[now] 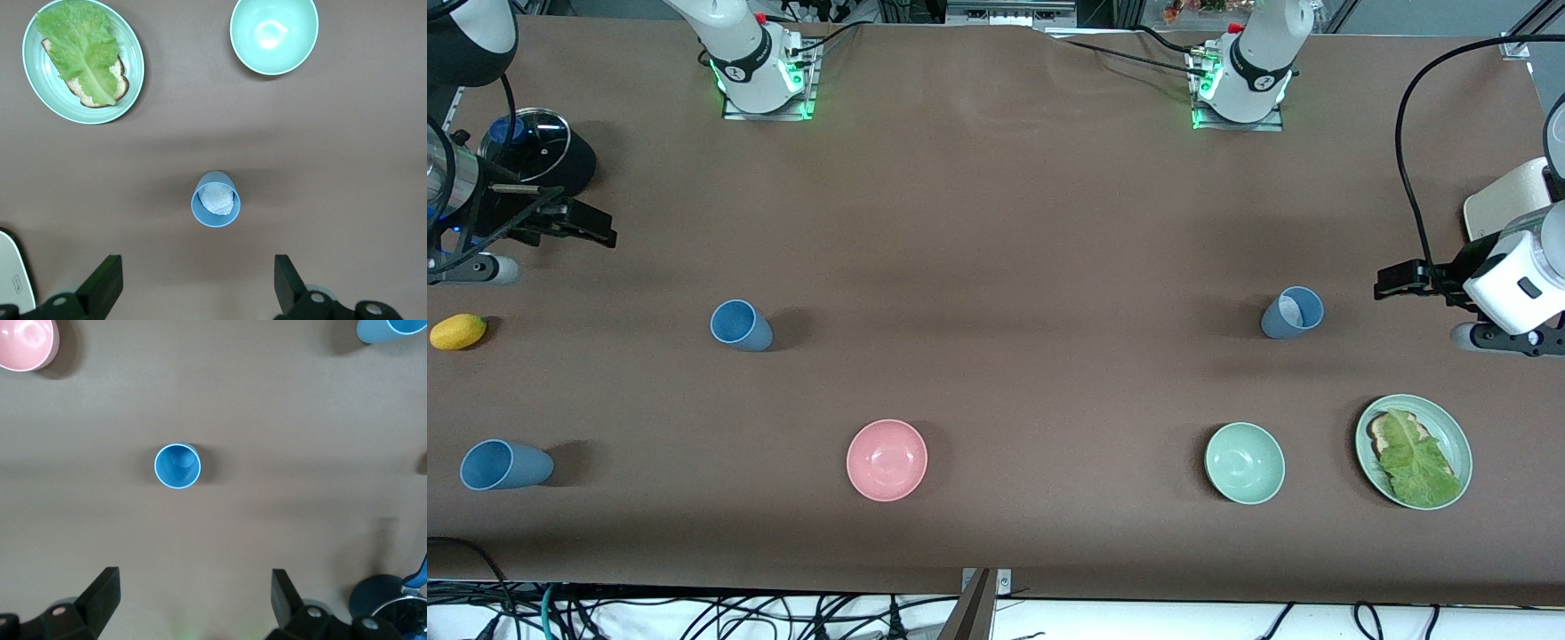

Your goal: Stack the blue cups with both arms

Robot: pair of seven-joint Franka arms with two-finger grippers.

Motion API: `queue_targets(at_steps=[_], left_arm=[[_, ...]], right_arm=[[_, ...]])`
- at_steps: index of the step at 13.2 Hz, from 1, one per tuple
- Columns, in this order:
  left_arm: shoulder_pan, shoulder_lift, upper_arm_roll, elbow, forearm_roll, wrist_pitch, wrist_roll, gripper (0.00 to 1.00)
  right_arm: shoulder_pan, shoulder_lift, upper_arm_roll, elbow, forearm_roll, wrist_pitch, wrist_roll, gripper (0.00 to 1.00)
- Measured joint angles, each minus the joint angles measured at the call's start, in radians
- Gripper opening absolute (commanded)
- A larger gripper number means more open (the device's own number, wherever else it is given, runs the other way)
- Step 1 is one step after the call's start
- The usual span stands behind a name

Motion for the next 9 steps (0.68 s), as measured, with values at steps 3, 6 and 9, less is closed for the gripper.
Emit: queue_targets(at_steps=[3, 6, 9], left_arm=[[0.000, 0.000, 0.000, -0.002, 0.000, 0.000, 0.000, 1.00], [0.000, 0.000, 0.000, -0.004, 0.000, 0.000, 0.000, 1.00], [0.000, 0.000, 0.000, -0.005, 0.000, 0.001, 0.000, 1.00]], right_arm=[[0.000, 0.001, 0.000, 0.000, 0.000, 0.026, 0.000, 1.00], [-0.001, 0.004, -0.001, 0.000, 0.005, 0.053, 0.001, 1.00], [-0.003, 0.024, -0.002, 0.000, 0.030, 0.087, 0.002, 1.00]])
